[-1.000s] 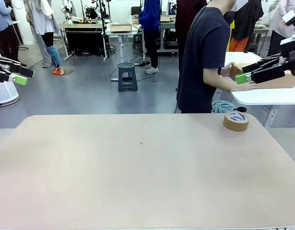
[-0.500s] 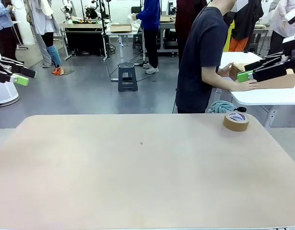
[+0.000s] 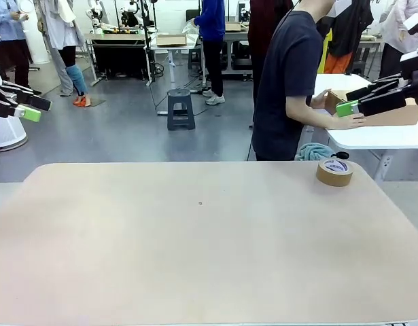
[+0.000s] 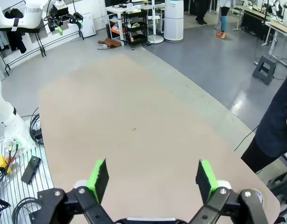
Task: Wrap the clocks to prevent damage.
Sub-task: After the human seals the box with tape, release both hands from the side flaps of the Package Box.
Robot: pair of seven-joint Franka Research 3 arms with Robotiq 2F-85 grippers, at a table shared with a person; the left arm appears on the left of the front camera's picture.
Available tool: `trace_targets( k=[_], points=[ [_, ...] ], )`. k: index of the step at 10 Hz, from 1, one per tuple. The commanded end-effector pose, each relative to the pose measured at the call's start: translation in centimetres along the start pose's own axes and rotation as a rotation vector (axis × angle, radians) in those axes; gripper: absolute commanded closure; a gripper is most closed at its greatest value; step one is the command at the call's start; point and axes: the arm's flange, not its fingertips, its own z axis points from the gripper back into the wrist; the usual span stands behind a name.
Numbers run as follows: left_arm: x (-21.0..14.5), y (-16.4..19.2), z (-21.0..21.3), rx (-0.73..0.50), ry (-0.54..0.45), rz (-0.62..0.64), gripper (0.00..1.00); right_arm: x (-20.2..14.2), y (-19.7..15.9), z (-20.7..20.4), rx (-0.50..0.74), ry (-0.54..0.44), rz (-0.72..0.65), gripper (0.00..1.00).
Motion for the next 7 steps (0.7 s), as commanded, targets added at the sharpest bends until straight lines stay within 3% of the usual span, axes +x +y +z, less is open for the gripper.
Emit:
trace_targets(
  k=[1, 7],
  points=[
    [0.09, -0.02, -0.02, -0.009, -0.002, -0.009, 0.0, -0.05, -0.02, -0.11, -0.009, -0.004, 0.009, 0.0],
    [0.09, -0.02, -0.02, -0.009, -0.002, -0.009, 0.0, -0.05, -0.02, -0.11, -0.009, -0.004, 0.009, 0.0]
  ],
)
